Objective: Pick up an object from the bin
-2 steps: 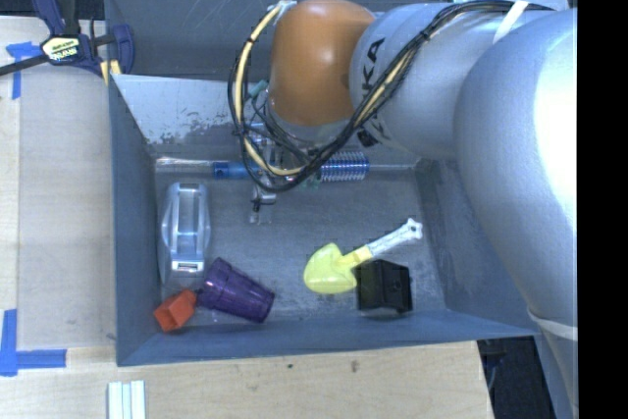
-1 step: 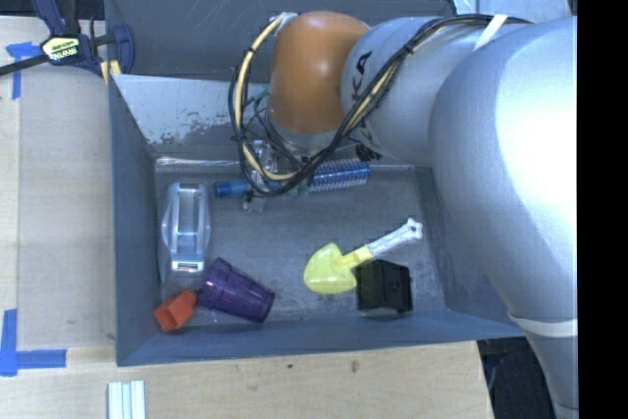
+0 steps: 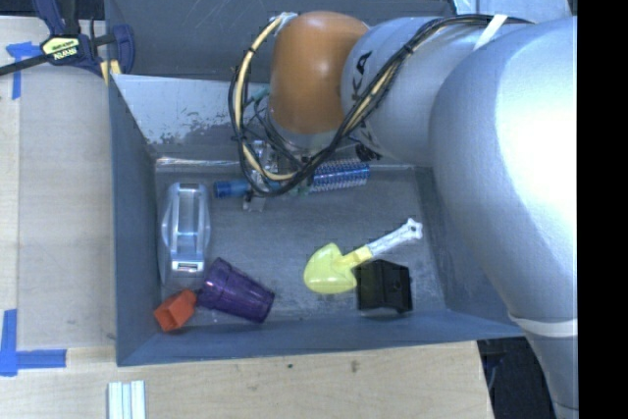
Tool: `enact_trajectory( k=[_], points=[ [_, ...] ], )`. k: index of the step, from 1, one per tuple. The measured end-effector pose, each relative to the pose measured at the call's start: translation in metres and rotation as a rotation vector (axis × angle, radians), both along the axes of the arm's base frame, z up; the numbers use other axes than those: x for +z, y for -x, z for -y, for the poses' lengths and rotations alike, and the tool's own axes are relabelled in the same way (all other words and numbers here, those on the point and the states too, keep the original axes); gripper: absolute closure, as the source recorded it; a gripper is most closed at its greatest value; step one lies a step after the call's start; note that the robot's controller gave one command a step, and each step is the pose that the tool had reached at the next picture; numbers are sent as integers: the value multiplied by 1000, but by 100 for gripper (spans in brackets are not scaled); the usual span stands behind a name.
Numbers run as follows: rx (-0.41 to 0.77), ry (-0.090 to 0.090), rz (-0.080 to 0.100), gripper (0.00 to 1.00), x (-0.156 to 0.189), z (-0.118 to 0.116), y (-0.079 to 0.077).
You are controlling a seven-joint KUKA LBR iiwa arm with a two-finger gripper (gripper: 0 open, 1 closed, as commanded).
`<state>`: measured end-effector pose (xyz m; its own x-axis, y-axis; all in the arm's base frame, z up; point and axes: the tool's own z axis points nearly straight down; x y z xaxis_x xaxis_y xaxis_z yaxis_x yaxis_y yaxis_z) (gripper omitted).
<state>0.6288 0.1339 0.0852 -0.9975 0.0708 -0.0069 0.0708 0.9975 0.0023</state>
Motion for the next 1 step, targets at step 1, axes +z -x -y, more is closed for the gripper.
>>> enact_trajectory(
  k=[1],
  points=[
    [10, -1, 3, 100, 129, -4, 15]
  ],
)
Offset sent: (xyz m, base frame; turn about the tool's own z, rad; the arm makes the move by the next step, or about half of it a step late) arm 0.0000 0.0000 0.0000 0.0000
